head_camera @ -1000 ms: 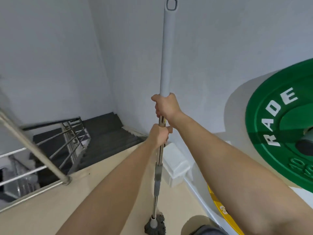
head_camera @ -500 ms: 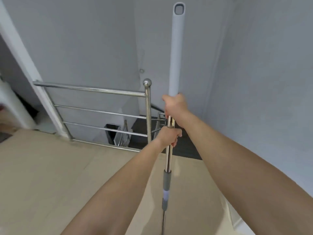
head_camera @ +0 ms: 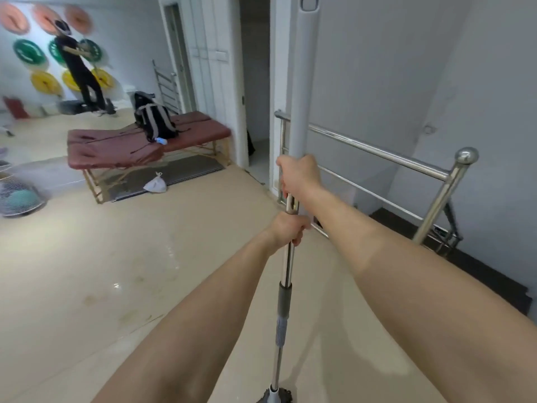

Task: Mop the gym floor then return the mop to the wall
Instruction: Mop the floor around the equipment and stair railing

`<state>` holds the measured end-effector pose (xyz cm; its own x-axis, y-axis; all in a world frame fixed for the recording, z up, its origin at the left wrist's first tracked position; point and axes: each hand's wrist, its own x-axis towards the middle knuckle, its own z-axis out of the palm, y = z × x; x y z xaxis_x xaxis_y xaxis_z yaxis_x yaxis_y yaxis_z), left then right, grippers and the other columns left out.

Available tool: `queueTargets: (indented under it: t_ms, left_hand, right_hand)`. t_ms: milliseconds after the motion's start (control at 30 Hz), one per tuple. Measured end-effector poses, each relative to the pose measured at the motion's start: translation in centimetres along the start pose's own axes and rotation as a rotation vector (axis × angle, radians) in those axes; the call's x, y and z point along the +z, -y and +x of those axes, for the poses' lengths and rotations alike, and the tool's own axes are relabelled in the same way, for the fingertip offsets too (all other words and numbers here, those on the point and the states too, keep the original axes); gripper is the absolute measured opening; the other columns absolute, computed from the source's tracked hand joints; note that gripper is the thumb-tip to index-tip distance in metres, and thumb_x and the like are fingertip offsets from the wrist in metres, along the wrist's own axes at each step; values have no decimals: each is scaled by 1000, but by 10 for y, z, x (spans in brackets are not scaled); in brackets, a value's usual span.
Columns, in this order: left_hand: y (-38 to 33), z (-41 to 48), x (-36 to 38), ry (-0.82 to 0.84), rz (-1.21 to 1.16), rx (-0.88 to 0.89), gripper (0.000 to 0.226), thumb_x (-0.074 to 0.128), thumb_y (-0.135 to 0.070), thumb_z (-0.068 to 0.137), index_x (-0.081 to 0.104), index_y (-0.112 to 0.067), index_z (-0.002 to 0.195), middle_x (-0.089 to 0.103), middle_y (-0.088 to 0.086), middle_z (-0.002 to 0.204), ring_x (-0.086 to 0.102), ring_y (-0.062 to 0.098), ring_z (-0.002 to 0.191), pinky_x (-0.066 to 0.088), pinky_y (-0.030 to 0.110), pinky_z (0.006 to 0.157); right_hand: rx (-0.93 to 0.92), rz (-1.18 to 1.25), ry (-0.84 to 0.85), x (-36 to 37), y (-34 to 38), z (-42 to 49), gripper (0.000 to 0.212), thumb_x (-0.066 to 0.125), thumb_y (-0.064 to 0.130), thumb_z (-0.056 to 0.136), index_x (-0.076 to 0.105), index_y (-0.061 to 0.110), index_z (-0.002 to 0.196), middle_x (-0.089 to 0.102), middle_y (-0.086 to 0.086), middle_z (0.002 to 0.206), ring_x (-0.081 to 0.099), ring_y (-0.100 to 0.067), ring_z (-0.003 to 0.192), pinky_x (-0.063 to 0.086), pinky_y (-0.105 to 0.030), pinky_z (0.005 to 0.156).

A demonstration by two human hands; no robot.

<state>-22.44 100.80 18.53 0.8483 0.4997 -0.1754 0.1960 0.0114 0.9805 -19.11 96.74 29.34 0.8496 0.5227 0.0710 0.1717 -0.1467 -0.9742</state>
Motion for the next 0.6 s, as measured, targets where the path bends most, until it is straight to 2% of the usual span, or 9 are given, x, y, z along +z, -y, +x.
queueTargets:
  t_ms: [100, 200, 367, 433, 600]
  left_hand:
    - [11, -16, -67, -117, -15, -9, 31, 57, 2, 79, 38, -17, 62, 32, 1, 50, 31, 18, 45, 31, 29, 49]
    - [21, -31, -122, -233, -13, -23, 27, 58, -1, 77, 41, -15, 61, 34, 2, 51, 34, 19, 47, 34, 30, 49]
    - [34, -49, -190, -425, -2, -59, 27, 58, -2, 77, 42, -14, 59, 37, 4, 53, 37, 18, 46, 37, 29, 48]
    - [38, -53, -209, -509, 16, -78, 24, 58, -3, 77, 43, -14, 61, 39, 5, 55, 38, 18, 47, 38, 29, 48]
    - [42, -61, -246, -726, 10, -112, 21, 58, -7, 72, 40, -14, 65, 38, 4, 55, 36, 19, 48, 35, 31, 51]
  right_hand:
    - [-26, -22, 142, 62, 14, -12, 16, 55, 19, 86, 50, 6, 79, 47, -9, 56, 43, -19, 39, 38, -18, 37]
    - [-65, -3, 258, 115, 23, -20, 17, 55, 20, 87, 54, 3, 88, 49, -11, 62, 45, -17, 42, 35, -13, 31]
    - [-94, 80, 445, 187, 30, -24, 13, 56, 14, 89, 48, 10, 79, 45, -6, 61, 43, -17, 44, 41, -24, 43]
    - [-90, 119, 534, 210, 31, -22, 8, 55, 13, 90, 50, 8, 86, 44, -5, 62, 42, -16, 45, 40, -21, 39]
    - [-64, 162, 757, 259, 37, -15, 9, 56, 13, 91, 50, 6, 90, 43, -4, 59, 42, -15, 46, 44, -27, 48]
